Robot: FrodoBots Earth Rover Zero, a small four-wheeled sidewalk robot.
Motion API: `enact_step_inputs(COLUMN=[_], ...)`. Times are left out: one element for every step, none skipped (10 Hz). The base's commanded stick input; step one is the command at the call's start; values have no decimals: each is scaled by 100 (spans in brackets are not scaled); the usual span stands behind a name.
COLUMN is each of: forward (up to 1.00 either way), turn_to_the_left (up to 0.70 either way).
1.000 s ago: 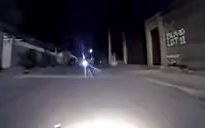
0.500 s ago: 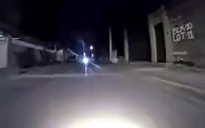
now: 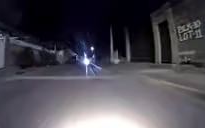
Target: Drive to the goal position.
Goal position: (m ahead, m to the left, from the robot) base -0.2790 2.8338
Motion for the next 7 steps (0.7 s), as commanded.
enact_step_inputs(forward=[85,85,85,85,85,85,85], turn_to_the_left=[4,4,4,4,4,4,4])
